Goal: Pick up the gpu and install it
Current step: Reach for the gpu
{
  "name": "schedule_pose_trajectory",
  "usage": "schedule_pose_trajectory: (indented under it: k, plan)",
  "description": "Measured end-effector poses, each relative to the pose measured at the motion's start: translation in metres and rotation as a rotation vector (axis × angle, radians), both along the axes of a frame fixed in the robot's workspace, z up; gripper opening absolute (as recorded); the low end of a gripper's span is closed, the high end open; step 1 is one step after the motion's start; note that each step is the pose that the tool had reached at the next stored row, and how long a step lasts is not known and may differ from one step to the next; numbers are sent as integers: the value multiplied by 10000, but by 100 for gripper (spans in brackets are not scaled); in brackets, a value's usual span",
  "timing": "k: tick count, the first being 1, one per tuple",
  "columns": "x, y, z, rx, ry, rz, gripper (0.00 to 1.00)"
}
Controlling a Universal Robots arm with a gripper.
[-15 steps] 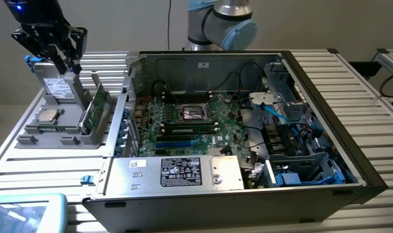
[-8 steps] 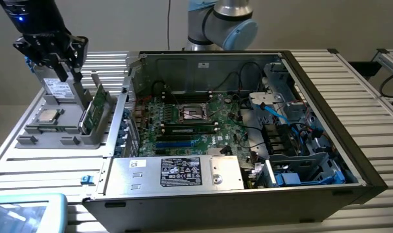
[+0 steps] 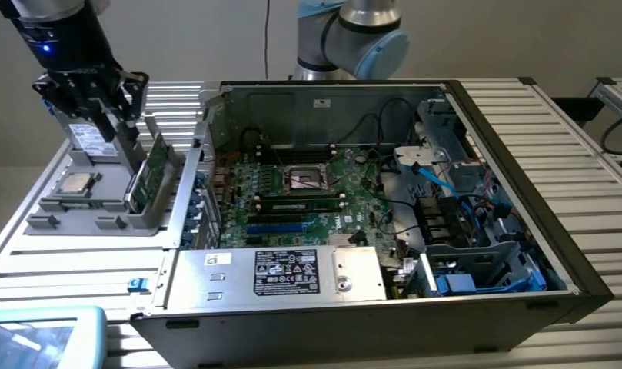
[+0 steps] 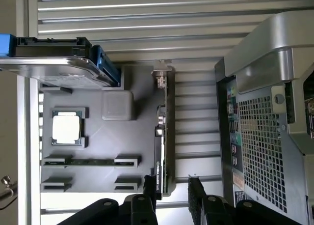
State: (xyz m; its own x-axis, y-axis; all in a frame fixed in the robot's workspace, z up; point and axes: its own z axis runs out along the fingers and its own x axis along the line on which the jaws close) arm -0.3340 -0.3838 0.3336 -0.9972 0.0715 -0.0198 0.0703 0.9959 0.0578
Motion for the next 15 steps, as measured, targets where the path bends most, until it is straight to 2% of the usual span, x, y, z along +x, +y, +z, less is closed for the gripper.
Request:
schedule_pose_trajectory:
  k: [4, 6, 11, 13, 15]
  plan:
    - [47, -1, -72, -3, 3, 1, 40]
    - [72, 25, -109, -2, 1, -2, 40]
    - [90, 209, -200, 1, 1, 3, 40]
    - [64, 236, -236, 16, -34, 19, 40]
    - [9, 245, -272, 29, -80, 53, 40]
